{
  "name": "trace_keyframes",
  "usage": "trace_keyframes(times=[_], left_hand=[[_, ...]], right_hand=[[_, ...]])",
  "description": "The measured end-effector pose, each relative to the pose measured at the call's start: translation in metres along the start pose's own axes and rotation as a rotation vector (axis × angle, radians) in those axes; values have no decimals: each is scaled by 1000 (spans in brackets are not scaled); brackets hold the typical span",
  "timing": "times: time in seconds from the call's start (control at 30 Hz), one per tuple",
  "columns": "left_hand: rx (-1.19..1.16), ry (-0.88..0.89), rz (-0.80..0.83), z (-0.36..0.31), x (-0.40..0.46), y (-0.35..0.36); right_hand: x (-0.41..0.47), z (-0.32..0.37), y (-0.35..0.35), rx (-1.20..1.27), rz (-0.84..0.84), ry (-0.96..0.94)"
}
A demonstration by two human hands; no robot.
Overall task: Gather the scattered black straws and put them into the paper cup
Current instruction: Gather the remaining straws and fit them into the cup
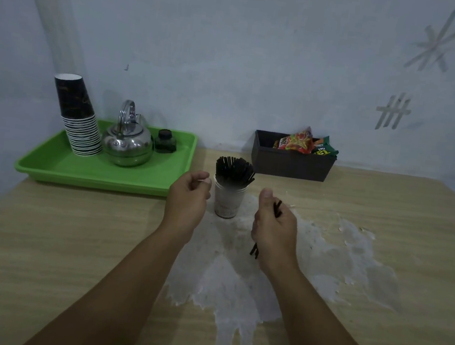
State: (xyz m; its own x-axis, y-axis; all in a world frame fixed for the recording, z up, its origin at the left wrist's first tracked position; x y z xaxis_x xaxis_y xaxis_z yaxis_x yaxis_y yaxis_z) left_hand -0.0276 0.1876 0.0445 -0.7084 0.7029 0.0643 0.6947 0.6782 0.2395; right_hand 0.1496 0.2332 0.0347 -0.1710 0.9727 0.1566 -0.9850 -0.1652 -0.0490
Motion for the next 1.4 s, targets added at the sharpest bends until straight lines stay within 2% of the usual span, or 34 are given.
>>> trace_keyframes(times=[0.1,0.2,0.33,0.47,0.67,0.83,1.0,1.2,1.33,1.4], left_hand=[[-2,9,36,-1,6,4],[-9,-19,131,-2,14,11],[17,-41,329,-3,20,20],[0,-78,436,-2,20,25],[-34,-32,416,-6,19,26],[4,34,402,-4,15,26],[19,-18,403,5,15,25],[55,4,420,11,12,25],[206,108,518,8,9,26],[185,104,524,10,8,26]], right_hand=[[1,-5,4,37,-25,64],[10,14,3,308,-87,92],[26,57,4,619,-109,-13],[43,83,12,726,-135,-81],[61,78,26,637,-196,-87],[61,66,32,339,-220,-159],[63,60,30,10,-323,-193],[66,57,31,-52,-310,-220],[68,56,36,-119,-272,-233],[69,54,38,-173,-257,-239]])
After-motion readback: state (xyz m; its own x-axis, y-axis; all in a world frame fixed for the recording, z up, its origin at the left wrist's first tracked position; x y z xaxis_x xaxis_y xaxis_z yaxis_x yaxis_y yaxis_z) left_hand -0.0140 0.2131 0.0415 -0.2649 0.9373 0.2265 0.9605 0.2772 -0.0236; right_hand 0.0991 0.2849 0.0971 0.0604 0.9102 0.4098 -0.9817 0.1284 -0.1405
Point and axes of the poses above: each hand's wrist, its own x-axis towards the middle knuckle, its own y-axis out of the palm, z = x × y, the point moved 5 cm from there along x, towards the middle knuckle, and after that the axes turned 9 degrees about -x, right-handed, at the moved point
